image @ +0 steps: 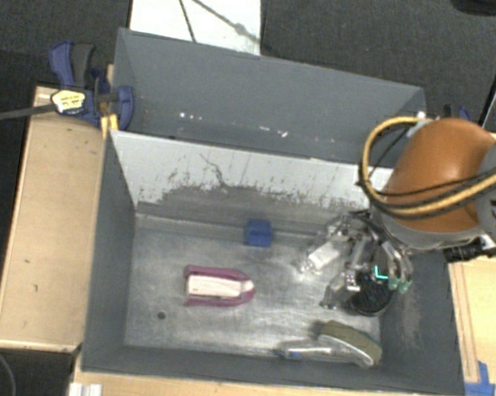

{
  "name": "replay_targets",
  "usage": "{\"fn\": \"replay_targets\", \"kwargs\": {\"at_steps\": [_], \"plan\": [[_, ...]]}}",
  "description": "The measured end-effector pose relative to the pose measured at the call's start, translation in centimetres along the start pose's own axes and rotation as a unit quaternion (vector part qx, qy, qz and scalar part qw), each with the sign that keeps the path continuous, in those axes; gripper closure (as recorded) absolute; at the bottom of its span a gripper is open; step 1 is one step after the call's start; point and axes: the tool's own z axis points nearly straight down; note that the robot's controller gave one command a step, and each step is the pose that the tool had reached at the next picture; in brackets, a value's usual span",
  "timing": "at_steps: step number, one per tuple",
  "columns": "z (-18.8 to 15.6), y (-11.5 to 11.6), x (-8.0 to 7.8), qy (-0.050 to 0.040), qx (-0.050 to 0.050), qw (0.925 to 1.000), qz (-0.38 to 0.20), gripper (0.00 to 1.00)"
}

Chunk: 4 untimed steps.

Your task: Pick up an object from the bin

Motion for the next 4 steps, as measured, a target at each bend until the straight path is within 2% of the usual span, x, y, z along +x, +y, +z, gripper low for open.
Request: {"fn": "replay_targets", "kwargs": {"at_steps": [1,2,3,4], "plan": [[5.3,-3.2,3.5,-0.0173,0.001,0.9951,-0.097,0.00],[3.8,-8.5,5.0,-0.0052,0.001,0.9947,-0.103,0.00],[2.8,-9.2,6.2,-0.0042,0.001,0.9697,-0.244,0.00],[9.1,-7.1,6.2,-0.0132,0.006,0.9082,-0.418,0.00]]}}
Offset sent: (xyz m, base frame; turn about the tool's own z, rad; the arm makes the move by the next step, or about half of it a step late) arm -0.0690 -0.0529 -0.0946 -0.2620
